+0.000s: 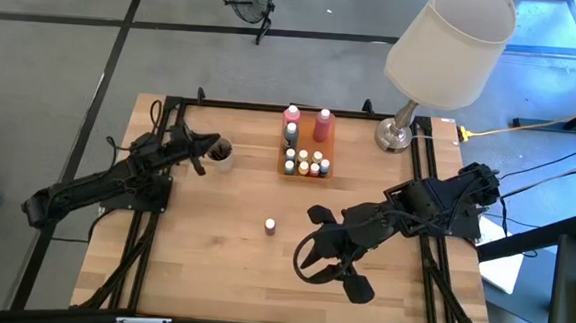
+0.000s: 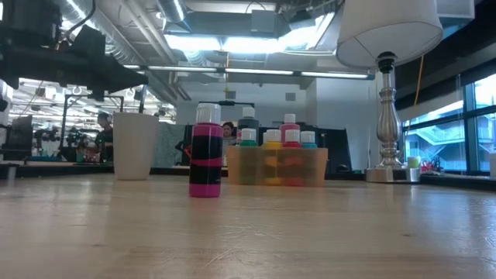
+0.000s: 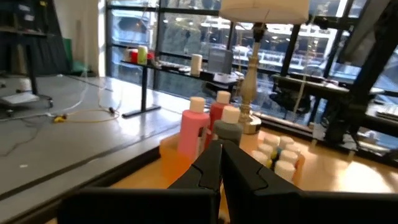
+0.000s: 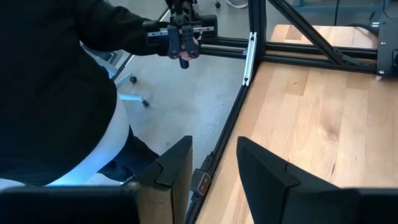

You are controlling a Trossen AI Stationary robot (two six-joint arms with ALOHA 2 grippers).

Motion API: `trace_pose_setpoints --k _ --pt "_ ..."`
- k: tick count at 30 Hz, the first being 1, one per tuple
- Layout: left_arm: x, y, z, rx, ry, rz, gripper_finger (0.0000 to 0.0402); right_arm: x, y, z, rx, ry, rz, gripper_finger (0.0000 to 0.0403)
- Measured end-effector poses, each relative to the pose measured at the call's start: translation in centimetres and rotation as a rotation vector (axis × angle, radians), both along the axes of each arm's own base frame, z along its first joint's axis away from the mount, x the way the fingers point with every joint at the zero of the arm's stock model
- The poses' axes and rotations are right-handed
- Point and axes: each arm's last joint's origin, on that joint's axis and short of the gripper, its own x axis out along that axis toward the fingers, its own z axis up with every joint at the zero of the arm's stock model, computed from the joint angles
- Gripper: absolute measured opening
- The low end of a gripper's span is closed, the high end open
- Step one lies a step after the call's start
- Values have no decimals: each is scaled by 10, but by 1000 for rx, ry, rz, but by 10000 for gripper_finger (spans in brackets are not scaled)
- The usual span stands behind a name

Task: Pick & Place Paint Supplies
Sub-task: Put the silver paint brush into the white cup

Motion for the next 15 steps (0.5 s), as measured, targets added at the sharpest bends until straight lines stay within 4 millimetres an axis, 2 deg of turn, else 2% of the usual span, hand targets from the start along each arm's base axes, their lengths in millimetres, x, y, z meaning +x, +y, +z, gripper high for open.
trace_pose_setpoints --k 9,15 --pt "1 -1 0 -27 -10 -52 9 2 -4 0 2 5 1 128" --pt "1 -1 -4 -99 -15 -52 61 2 -3 0 0 3 4 128"
